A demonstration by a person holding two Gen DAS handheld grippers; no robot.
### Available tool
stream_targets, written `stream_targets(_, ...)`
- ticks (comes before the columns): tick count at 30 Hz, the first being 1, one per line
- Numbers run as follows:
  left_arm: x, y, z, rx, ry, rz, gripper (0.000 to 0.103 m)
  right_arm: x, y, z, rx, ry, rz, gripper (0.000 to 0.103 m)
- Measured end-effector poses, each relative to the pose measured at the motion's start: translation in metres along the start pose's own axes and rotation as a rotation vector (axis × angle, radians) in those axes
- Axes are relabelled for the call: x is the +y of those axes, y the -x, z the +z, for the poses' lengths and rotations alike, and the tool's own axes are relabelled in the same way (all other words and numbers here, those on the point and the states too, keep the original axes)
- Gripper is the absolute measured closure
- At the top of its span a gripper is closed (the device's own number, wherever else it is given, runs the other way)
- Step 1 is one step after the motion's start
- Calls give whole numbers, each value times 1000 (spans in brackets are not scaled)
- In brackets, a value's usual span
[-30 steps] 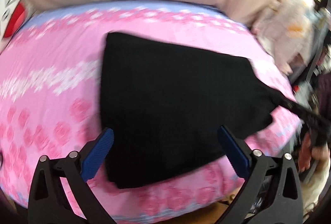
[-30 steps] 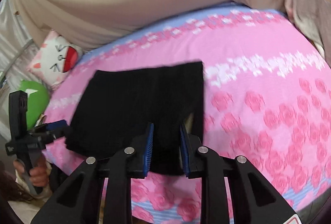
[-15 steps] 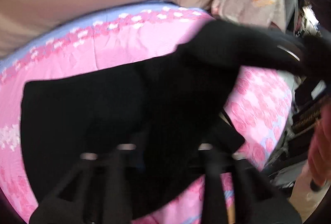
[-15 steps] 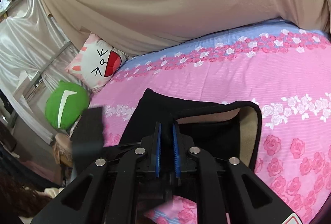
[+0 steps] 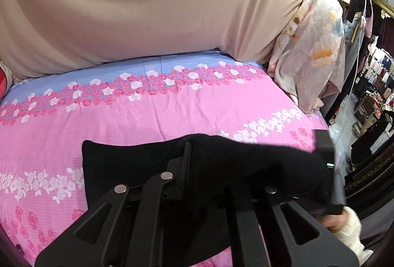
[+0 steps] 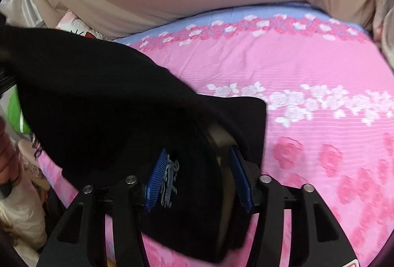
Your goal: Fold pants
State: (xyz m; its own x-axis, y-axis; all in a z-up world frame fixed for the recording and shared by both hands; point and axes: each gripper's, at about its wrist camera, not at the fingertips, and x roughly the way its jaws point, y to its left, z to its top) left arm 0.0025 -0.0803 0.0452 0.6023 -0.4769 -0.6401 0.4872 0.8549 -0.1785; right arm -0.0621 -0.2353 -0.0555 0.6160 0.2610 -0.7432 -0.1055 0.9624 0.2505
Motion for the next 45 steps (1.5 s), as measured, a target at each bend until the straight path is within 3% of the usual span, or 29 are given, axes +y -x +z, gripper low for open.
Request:
stream_targets(1,0,0,0,1,-1,7,98,0,-3,0,10,0,7,96)
stream_targets(2,-3,0,-3,-3,-8,14,98,2,-2,2,13,-1,22,96)
stream_targets(4,-5,3,-5,-10,-18,27,98,11,23,6,-61,14,46,99)
stream_targets(7,-13,0,-16,14,-20,-21,98,5,58,8,-149,-17,87,99)
stream_targets(8,-19,-5,-21,29,-31,-32,97,0,61,6,-159,-25,65,99)
stream_targets(10,-29,-23,-33,74,-45,-49,94,-20,35,-3,-77,-38,-30,94)
stream_targets(11,-35,-41,-45,122,-48,-66,89,-39,10,-12,11,-71,-109,96)
stream_targets(12,-40,-58,-56,176,-55,-71,80,-53,5,-18,6,-137,-72,84)
stream_targets(14,-47,-82,-77,276,-82,-58,69,-68,22,-24,-37,-256,6,81)
stream_targets(15,-48,-82,-84,285,-96,-42,65,-69,32,-25,-55,-258,-8,70)
stream_targets(16,-48,-76,-88,272,-112,-37,62,-69,46,-26,-94,-253,-31,52)
stream_targets(18,-35,-45,-87,209,-100,-58,24,-68,69,-26,-141,-246,-30,42)
stream_targets(19,-29,-34,-85,181,-85,-64,17,-67,73,-24,-143,-250,-5,40)
stream_targets(21,-5,-4,-78,98,-32,-36,13,-65,75,-20,-141,-249,66,40)
stream_targets(23,27,16,-69,44,40,10,9,-55,65,-15,-114,-214,79,35)
stream_targets(26,76,18,-64,30,138,152,8,-44,35,-3,-54,-178,81,31)
stream_targets(28,106,2,-69,83,199,192,8,-42,11,4,13,-196,106,30)
stream_targets(30,128,-19,-80,142,240,202,8,-44,-3,9,20,-216,93,30)
stream_targets(32,138,-41,-93,212,258,225,10,-44,-6,10,15,-206,26,50)
stream_targets(34,144,-48,-103,207,279,186,12,-42,0,11,-2,-184,-11,74)
stream_targets(36,147,-51,-104,202,316,83,42,-33,16,13,-34,-146,-65,95)
stream_targets(38,156,-49,-101,205,355,-12,55,-20,34,20,-61,-132,22,98)
stream_targets(39,158,-45,-101,200,354,-19,59,-7,41,26,-72,-101,37,98)
stream_targets(43,174,-31,-99,156,338,82,62,63,41,53,-79,80,68,98)
stream_targets(45,179,-31,-101,164,354,69,62,73,31,64,-81,127,21,97)
